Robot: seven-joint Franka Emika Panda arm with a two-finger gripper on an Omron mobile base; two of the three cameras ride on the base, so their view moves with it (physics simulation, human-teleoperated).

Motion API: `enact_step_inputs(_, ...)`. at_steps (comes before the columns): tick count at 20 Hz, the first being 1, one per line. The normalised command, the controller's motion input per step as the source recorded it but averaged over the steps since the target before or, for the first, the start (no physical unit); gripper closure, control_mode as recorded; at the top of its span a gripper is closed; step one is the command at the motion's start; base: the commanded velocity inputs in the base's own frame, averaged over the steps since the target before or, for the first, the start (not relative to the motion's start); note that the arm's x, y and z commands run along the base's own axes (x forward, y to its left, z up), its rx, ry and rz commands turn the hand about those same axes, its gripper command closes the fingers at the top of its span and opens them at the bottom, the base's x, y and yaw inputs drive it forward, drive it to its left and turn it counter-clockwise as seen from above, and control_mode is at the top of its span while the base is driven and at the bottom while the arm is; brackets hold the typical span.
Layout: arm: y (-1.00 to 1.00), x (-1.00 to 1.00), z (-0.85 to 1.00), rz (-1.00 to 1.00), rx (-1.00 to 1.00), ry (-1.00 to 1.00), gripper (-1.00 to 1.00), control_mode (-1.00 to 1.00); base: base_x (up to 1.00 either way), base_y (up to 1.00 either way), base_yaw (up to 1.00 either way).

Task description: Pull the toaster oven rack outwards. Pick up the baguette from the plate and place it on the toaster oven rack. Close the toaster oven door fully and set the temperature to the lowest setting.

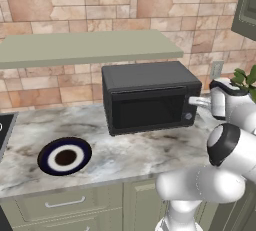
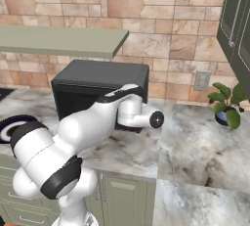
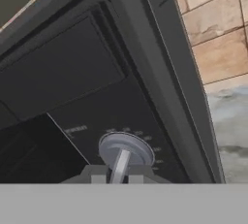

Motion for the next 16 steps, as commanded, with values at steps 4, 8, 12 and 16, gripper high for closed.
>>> enact_step_inputs(4, 0.0, 0.0, -0.09, 0.12, -0.18, -0.05, 1.0, -1.0, 0.0, 0.0, 0.0)
enact_step_inputs(8, 0.0, 0.0, -0.12, 0.13, -0.21, -0.09, 1.0, -1.0, 0.0, 0.0, 0.0)
enact_step_inputs(12, 0.0, 0.0, -0.07, 0.13, -0.19, -0.12, 1.0, -1.0, 0.0, 0.0, 0.0)
enact_step_inputs(16, -0.01, 0.0, -0.05, 0.13, -0.18, -0.14, 1.0, -1.0, 0.0, 0.0, 0.0)
